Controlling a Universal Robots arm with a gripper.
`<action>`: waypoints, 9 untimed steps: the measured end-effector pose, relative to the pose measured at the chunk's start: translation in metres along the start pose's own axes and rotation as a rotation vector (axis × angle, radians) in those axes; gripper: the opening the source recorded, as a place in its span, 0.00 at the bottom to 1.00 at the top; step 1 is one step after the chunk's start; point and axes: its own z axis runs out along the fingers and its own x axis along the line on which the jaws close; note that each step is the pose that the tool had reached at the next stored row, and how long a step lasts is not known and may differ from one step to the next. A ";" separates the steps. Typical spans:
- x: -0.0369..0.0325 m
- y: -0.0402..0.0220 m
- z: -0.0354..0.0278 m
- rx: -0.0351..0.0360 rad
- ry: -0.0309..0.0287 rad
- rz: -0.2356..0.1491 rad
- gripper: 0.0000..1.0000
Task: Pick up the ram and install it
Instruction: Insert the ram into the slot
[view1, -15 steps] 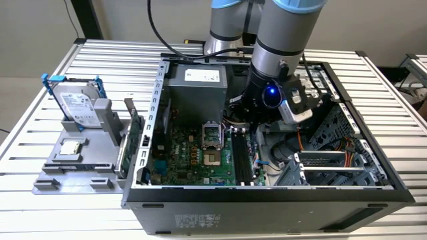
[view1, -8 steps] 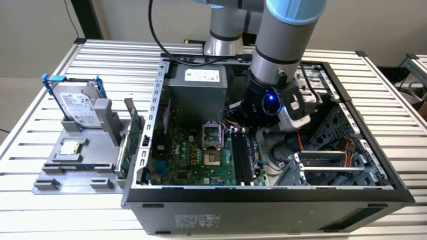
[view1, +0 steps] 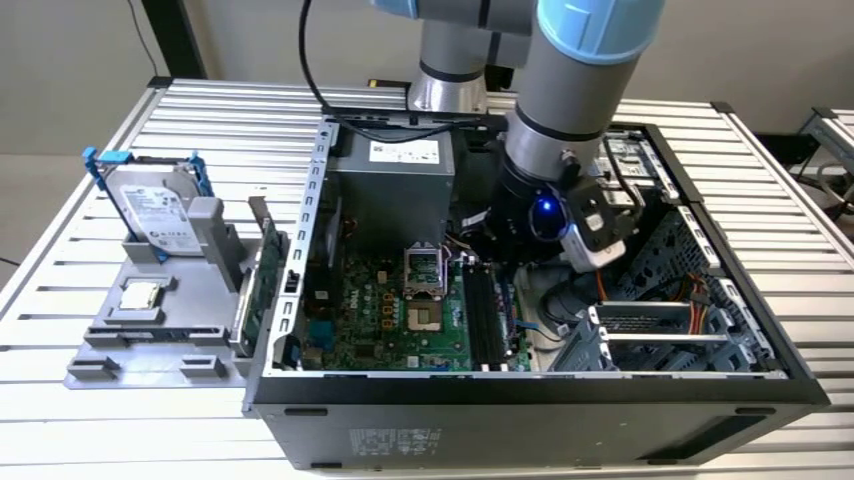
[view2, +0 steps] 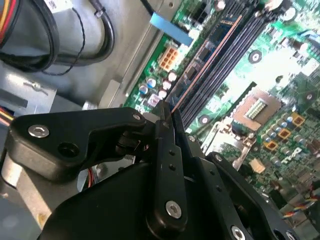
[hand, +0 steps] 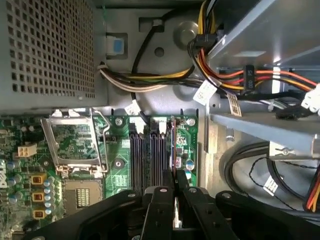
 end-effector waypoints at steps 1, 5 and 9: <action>-0.0001 -0.0036 0.0001 -0.0001 0.0000 0.000 0.00; 0.0005 -0.0117 0.0001 0.0000 0.0000 0.003 0.00; 0.0041 -0.0121 0.0008 -0.0003 0.0000 0.005 0.00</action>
